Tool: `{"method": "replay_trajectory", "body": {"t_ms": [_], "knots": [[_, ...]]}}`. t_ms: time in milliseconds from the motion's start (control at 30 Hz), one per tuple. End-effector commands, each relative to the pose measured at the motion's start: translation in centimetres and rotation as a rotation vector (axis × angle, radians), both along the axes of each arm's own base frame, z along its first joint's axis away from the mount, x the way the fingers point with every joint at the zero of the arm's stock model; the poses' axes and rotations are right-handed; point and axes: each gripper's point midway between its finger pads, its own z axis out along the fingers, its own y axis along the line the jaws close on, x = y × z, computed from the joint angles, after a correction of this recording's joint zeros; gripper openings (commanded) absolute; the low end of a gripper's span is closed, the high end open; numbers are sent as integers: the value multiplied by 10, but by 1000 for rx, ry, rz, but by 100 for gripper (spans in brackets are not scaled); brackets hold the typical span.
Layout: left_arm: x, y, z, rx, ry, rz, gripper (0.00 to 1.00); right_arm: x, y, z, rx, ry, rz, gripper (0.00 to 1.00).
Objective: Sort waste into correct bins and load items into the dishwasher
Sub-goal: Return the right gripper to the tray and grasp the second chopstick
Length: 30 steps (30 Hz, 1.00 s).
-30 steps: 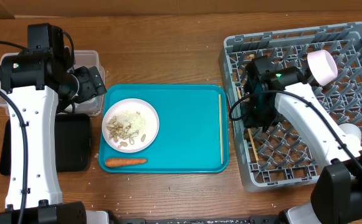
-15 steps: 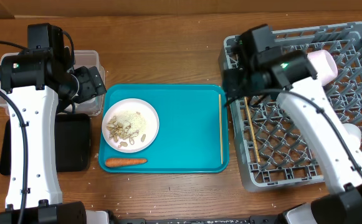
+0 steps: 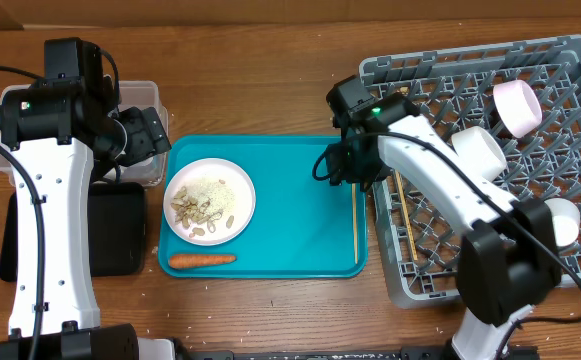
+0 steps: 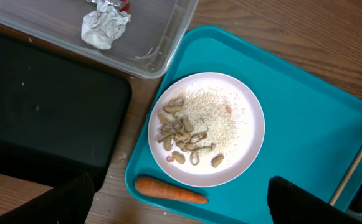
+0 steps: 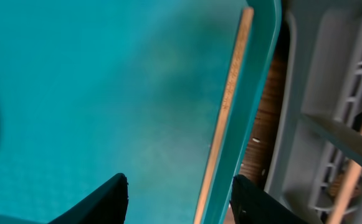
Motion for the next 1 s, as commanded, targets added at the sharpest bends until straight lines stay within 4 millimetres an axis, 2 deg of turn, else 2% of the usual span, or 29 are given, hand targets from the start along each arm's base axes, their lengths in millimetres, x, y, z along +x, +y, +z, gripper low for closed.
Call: {"method": "replay_trajectory", "body": {"t_ms": [0,333,967], "knots": [[-1,-1,-2,-13,6,12,91,-1,0,-19,-28,34,-28,56],[-1,-1,-2,-12,6,12,91,-12,-11,-60,-99,111,-37,56],[-1,-1,-2,-12,6,12,91,-37,-21,-102,-111,155,-41,58]]}}
